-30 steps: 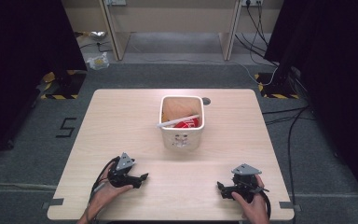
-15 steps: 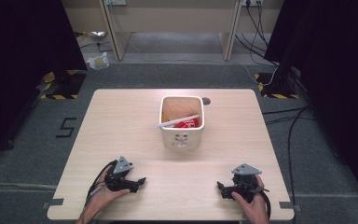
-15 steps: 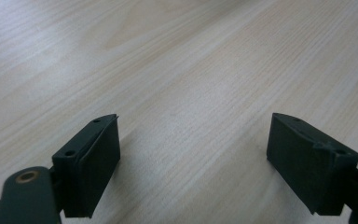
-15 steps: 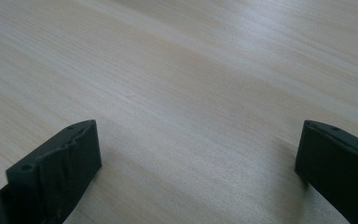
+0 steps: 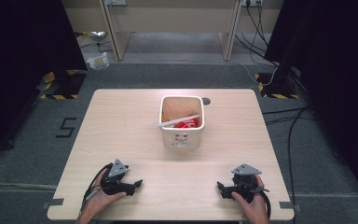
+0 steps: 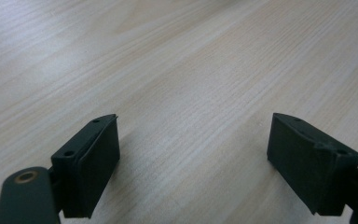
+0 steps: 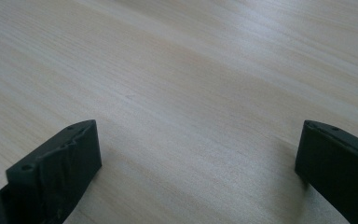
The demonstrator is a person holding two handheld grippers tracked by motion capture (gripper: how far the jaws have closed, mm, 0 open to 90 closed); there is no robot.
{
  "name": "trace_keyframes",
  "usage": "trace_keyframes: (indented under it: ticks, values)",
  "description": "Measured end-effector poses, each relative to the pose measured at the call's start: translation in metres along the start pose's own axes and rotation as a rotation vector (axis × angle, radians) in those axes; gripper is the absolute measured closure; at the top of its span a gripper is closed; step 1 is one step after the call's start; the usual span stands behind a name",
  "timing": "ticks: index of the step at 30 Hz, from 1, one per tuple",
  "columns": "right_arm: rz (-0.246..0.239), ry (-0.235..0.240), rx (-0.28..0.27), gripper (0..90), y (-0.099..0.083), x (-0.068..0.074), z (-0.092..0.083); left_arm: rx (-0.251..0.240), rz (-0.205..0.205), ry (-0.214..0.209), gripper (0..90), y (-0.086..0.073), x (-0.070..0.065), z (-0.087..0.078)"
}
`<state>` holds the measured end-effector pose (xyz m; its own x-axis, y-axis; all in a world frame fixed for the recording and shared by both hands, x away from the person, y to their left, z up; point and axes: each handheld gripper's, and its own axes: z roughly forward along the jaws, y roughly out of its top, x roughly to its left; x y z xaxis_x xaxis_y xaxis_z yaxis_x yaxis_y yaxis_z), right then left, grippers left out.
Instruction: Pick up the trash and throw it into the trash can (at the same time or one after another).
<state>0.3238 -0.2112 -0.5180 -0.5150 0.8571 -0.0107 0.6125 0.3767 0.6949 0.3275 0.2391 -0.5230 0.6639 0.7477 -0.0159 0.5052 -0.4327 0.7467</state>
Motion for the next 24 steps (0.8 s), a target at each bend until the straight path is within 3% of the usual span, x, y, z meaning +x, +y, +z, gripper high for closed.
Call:
trace_keyframes:
  ticks: [24]
  values:
    - [0.000, 0.000, 0.000, 0.4, 0.0000, 0.0000, 0.0000, 0.004, -0.018, 0.018, 14.6, -0.0048, -0.0020, -0.0049]
